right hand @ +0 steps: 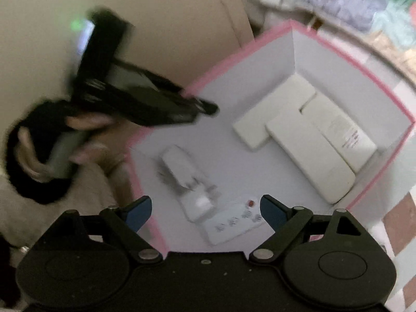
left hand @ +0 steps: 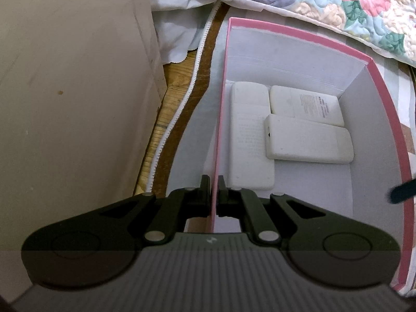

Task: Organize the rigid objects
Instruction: 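Open the right gripper to release the remote and withdraw, then move the right gripper to another white cube charger and close on it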

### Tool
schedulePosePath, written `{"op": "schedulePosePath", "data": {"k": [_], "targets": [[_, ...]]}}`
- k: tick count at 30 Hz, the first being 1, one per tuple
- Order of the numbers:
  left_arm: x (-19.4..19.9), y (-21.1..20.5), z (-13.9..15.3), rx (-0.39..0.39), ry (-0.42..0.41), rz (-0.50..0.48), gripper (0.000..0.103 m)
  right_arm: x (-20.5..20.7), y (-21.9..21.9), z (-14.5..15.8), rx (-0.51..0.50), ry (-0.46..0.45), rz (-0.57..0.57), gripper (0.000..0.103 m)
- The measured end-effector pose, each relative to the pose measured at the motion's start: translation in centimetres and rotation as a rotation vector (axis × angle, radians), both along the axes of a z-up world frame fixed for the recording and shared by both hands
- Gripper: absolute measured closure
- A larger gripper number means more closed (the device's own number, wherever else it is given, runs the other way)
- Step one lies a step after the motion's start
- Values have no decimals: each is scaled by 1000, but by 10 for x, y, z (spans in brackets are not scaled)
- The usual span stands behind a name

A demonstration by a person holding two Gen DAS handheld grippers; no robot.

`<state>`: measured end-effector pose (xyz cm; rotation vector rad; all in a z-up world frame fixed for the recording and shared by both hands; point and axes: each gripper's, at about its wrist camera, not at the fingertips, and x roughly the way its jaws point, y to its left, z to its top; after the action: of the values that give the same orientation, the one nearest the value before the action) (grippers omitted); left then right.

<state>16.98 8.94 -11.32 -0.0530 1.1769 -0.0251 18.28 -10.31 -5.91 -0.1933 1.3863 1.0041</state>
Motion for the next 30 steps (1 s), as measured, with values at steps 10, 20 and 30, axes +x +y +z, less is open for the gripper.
{"op": "schedulePosePath", "data": {"k": [10, 20, 30], "targets": [[2, 8, -1, -46, 17, 14, 98, -36, -95, 30, -35, 78, -564, 10], [1, 1, 4, -10, -1, -6, 99, -105, -156, -30, -259, -193, -773, 11], [0, 1, 4, -7, -2, -1, 99, -112, -209, -54, -497, -378, -748, 11]]}}
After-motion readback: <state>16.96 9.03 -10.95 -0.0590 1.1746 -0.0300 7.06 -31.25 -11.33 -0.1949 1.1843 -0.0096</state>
